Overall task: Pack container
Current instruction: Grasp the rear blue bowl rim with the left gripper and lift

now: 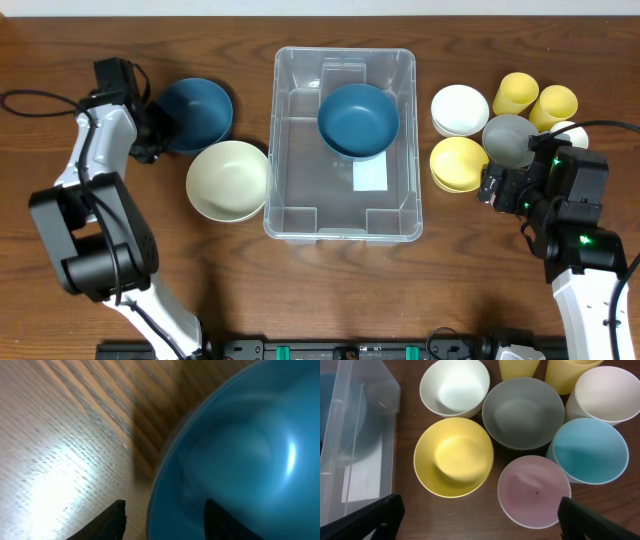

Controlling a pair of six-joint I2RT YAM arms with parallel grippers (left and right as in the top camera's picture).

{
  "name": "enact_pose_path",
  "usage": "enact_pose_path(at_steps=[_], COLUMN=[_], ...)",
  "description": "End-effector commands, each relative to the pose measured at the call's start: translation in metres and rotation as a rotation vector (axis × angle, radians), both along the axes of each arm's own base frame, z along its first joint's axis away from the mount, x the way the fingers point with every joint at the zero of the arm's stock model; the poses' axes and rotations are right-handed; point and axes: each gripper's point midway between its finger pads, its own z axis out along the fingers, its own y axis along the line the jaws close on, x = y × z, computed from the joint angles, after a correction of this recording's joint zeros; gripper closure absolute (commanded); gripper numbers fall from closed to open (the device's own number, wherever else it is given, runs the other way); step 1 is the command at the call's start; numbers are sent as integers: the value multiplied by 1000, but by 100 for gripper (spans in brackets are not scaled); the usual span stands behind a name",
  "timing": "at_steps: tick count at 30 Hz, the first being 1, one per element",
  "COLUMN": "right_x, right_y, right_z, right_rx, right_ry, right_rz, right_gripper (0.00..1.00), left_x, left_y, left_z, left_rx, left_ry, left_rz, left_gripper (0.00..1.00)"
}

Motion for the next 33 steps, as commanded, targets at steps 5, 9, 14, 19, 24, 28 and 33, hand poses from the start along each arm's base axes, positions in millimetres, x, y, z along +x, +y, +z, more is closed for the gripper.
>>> enact_pose_path(at_steps=[5,9,14,19,24,28,33], right_x=[2,2,2,2,2,2,2], right_y=[0,0,0,0,0,0,0], right_z=[6,6,6,6,7,6,7], right_rx=[-2,-2,-2,-2,-2,-2,-2], right_ry=[-17,-17,-17,-17,-17,-17,-17], right_rz=[6,6,6,6,6,6,6], right_gripper=[1,1,1,1,1,1,1], left_x=[-6,-6,-6,-7,-8,-8,-7], left_y=[-3,-3,-2,3,17,33,49], left_z=[-18,-18,-18,-17,-11,8,48], left_rx=[-11,-11,-11,-11,-7,7,38], left_ry=[41,41,41,40,24,-23,-115], left_rz=[-12,-11,-10,2,34,69,101], left_gripper=[51,60,76,87,94,94,94])
